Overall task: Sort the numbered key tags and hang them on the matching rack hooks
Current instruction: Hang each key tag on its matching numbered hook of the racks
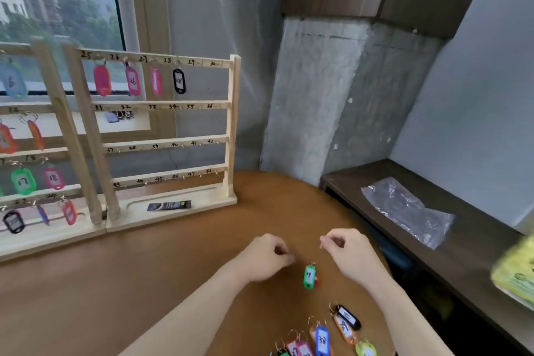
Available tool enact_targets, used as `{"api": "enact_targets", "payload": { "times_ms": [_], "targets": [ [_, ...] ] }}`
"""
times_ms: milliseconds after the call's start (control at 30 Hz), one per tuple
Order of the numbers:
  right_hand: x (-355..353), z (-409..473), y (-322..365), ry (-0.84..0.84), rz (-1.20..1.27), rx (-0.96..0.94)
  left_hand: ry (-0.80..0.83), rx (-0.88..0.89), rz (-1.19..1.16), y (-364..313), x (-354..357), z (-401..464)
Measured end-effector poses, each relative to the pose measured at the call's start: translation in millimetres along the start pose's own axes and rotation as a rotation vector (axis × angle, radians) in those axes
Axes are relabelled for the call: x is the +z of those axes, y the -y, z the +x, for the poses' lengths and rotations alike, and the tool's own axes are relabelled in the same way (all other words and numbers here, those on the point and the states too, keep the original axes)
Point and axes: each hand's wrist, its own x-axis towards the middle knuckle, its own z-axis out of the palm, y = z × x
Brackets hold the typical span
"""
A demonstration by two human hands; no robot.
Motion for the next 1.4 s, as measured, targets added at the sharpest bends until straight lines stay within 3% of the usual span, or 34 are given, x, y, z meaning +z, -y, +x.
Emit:
{"api": "enact_targets", "payload": {
  "times_ms": [100, 367, 700, 867, 1167, 1400],
  "targets": [
    [-1, -12, -28, 0.041, -0.074, 0.084, -0.051, -0.100, -0.050, -5, 29, 11],
    [21, -15, -40, 0.216, -0.068, 0.173, -0.041, -0.242, 0.162, -24, 52, 27],
    [40, 0, -13, 0.208, -0.256, 0.210, -0.045, -0.176, -0.185, -5, 21, 16],
    [39, 4, -5, 0.301, -0.248, 0.205, -0.039, -0.104, -0.269, -2, -10, -9],
    [38, 3, 62, 0.351, 0.496, 0.049, -0.158, 0.007, -0.222, -8, -70, -48],
    [29, 7, 141, 0.375, 0.678, -0.035, -0.249, -0.064, -0.285, 6, -124, -74]
  ]
}}
